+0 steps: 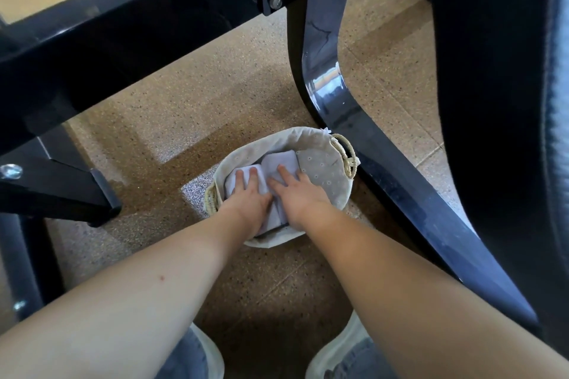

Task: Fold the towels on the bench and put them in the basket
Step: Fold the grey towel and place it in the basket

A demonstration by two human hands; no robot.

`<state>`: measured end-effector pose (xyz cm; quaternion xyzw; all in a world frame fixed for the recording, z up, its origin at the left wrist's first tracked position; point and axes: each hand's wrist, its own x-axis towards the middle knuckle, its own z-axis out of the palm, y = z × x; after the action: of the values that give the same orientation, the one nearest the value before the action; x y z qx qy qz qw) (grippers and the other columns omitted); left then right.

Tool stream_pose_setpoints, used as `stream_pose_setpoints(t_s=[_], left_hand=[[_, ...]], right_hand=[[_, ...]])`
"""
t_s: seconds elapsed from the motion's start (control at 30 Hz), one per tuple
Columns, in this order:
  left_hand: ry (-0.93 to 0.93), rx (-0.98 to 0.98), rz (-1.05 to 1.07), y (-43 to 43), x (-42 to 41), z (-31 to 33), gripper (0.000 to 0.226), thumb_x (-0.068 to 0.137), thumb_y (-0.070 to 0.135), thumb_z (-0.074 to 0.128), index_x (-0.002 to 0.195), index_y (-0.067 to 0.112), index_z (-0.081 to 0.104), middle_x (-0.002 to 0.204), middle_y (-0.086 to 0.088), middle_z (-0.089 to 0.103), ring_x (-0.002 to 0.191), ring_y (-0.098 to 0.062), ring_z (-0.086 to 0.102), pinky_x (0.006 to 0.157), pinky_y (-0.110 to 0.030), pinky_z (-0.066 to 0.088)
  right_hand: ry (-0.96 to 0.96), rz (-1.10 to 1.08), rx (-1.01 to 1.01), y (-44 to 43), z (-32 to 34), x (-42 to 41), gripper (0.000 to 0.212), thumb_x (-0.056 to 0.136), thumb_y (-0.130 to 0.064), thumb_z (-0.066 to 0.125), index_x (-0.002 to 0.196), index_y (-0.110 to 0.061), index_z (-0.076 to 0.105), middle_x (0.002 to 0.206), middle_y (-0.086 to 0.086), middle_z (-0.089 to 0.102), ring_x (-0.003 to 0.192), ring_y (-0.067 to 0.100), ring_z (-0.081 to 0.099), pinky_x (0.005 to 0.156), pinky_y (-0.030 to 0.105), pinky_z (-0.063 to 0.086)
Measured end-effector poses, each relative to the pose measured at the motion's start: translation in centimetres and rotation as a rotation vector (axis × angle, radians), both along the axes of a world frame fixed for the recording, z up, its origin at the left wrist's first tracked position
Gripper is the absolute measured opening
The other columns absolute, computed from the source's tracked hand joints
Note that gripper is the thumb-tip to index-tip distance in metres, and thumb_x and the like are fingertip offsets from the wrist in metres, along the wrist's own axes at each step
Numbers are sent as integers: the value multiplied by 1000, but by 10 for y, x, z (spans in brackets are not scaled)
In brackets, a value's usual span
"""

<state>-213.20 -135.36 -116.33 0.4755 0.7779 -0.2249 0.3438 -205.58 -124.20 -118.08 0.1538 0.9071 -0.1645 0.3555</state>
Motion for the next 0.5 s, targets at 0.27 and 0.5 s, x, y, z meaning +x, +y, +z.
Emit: stream_pose_setpoints(t_s=[0.27,0.5], left_hand=[[27,57,-63,-24,-1,18,52,99,33,47,150,26,40,165,-23,-2,150,-50,0,119,-53,17],[19,254,38,-38,10,74,46,99,30,51,145,31,45,167,-12,6,153,-32,8,114,-46,38]], right_hand=[[41,-50,35,5,37,29,72,95,-21,59,158,-35,24,167,4,8,144,34,30,110,47,42],[240,-197,79,-5,89,61,71,97,-25,57,158,-29,22,161,5,23,143,33,34,105,45,48]])
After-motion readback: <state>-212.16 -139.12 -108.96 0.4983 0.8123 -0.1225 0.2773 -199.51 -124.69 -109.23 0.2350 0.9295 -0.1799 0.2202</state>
